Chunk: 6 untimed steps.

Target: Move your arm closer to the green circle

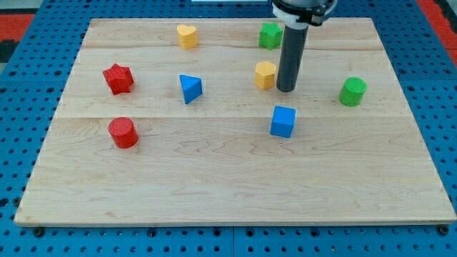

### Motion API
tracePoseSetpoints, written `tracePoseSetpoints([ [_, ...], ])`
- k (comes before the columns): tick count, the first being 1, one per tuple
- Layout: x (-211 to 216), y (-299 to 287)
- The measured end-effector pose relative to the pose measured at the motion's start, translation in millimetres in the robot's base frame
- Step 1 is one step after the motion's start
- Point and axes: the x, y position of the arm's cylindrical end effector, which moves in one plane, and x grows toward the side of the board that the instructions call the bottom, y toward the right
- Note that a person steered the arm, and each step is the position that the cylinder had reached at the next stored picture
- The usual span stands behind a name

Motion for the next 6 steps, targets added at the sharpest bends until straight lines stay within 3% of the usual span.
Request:
tracePoseSetpoints([
  [1, 24, -10],
  [3, 11, -41],
  [6, 3, 10],
])
